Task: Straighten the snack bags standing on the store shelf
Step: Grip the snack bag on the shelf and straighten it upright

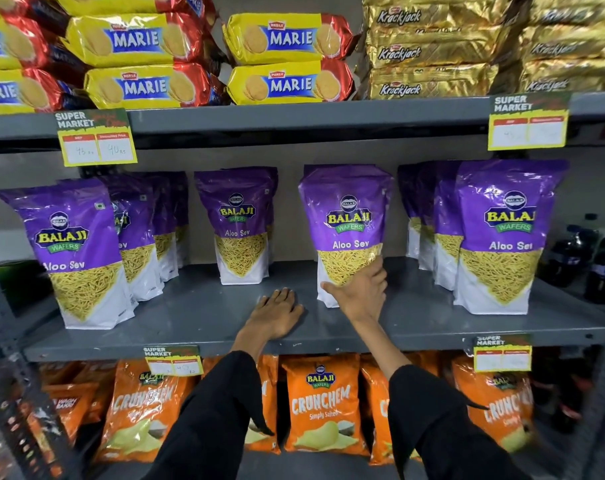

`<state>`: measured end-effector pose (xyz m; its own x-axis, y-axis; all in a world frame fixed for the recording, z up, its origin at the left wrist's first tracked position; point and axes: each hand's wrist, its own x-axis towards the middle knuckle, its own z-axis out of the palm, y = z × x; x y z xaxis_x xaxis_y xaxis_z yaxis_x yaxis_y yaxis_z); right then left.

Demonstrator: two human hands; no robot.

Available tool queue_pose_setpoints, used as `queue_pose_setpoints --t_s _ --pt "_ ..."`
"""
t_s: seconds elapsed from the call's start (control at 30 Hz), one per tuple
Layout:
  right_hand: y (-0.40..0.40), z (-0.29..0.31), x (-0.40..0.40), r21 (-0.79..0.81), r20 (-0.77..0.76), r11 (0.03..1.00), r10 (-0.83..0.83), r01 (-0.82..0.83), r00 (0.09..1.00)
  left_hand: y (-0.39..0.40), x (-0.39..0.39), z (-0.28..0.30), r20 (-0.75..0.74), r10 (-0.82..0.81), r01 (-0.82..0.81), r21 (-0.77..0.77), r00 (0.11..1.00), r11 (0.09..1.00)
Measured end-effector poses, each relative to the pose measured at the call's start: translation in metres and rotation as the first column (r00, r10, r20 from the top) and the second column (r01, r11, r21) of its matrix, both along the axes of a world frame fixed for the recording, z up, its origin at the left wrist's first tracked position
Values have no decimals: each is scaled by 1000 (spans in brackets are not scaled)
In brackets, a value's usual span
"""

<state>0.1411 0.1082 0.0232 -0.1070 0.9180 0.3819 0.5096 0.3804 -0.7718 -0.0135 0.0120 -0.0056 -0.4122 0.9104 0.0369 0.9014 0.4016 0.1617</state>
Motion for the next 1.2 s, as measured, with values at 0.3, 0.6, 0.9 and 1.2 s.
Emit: queue_pose_setpoints --t_s 0.3,0.6,0.9,1.2 --pt "-26 -8 28 38 -1 999 -18 18 1000 1 2 1 0 26 -26 -13 1000 1000" --pt "-41 -20 52 94 -28 995 -29 32 999 1 3 1 -48 -9 7 -40 999 999" --pt "-47 -20 62 99 -44 995 22 -17 999 -6 13 4 -23 27 -25 81 999 996" --pt "-48 -24 71 64 -185 984 173 -164 967 -9 21 0 25 -14 12 87 1000 996"
